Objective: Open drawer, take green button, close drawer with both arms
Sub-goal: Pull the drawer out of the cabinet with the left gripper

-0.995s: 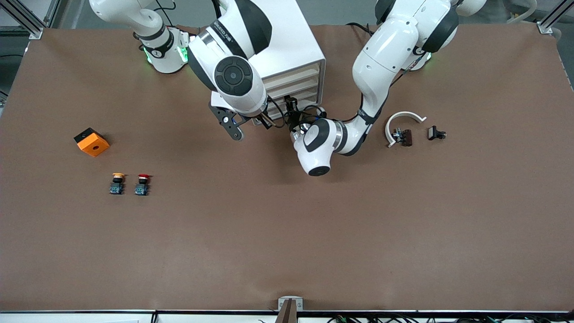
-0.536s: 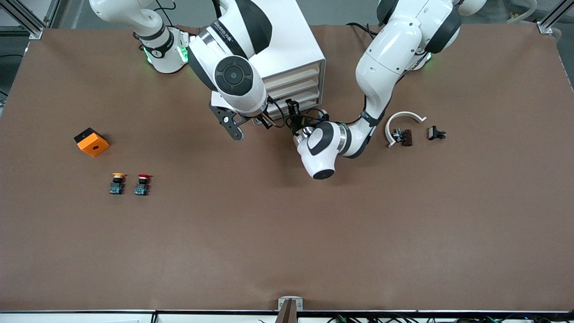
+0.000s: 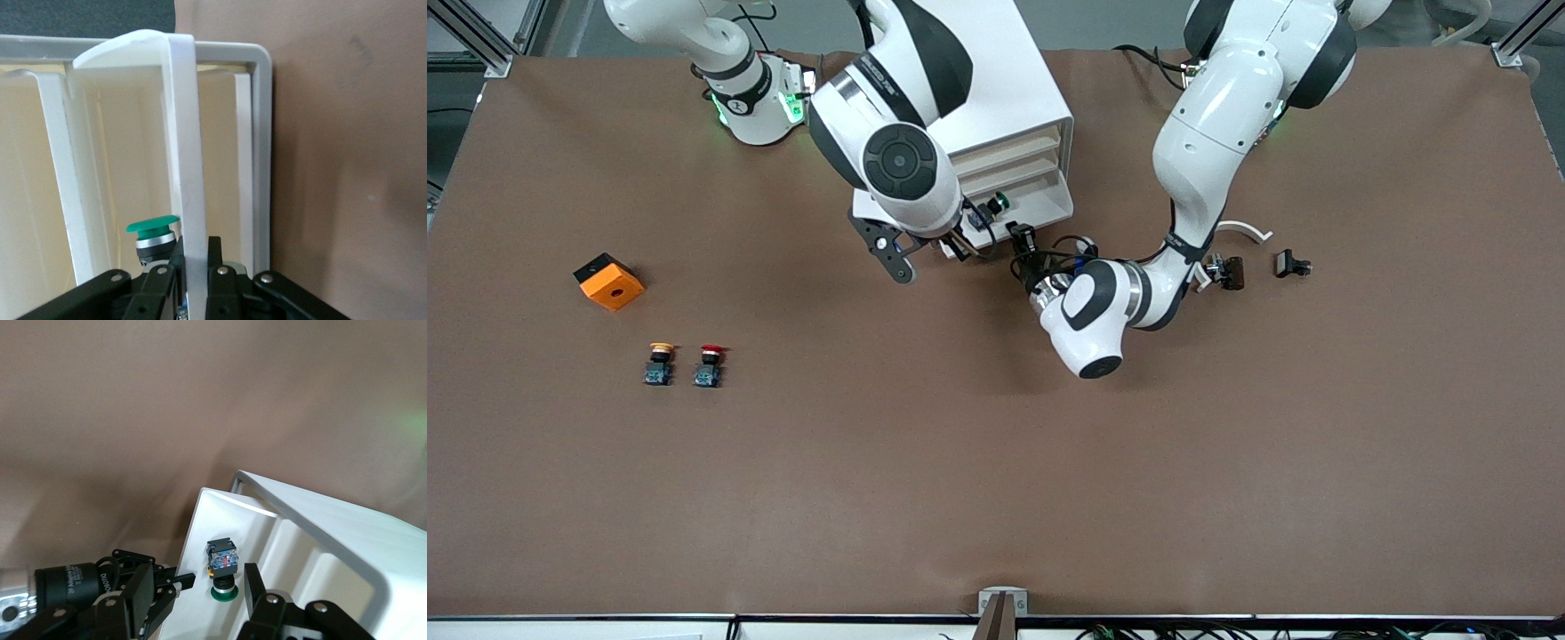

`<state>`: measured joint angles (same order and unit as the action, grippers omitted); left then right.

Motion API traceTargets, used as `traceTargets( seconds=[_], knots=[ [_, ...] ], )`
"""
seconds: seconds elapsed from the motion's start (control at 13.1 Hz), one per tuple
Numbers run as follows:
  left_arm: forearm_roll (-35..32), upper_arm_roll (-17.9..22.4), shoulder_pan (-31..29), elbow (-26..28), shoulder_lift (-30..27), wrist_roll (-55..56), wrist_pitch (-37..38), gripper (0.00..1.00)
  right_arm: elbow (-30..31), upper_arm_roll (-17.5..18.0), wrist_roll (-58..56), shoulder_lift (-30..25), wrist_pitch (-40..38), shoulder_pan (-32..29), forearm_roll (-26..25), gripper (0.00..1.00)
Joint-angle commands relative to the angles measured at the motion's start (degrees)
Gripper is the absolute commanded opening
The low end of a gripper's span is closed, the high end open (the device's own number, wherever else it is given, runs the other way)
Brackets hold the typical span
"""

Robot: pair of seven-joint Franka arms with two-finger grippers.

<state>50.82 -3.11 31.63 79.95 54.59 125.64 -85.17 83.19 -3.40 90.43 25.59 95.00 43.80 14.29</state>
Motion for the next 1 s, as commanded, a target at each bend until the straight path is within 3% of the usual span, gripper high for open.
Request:
traceTargets(
  seconds=[0.0,0.15,0.84,0.92],
  knots=[
    [0.86,2.14,0.10,-0.94,-0.01,-0.66,-0.96,0.00,-0.84,-0.47,-0.52,2.27,1.68,1.20,0.48,0.71],
    [0.86,2.58,-0.25,-1.55,-0.01,-0.66,-1.49,0.00,-0.84,-0.47,-0.69,3.59,2.47,1.20,0.13,0.77],
    [0.69,3.55,-1.40,-2.69,-0.36,-1.19,-1.58,0.00,-0.49,-0.56,-1.40,6.32,6.43,3.22,-0.13,0.77],
    [0.60,3.55,-1.40,-2.78,-0.36,-1.19,-1.58,0.08,-0.49,-0.56,-1.40,6.67,7.30,3.40,-0.22,0.77]
  ],
)
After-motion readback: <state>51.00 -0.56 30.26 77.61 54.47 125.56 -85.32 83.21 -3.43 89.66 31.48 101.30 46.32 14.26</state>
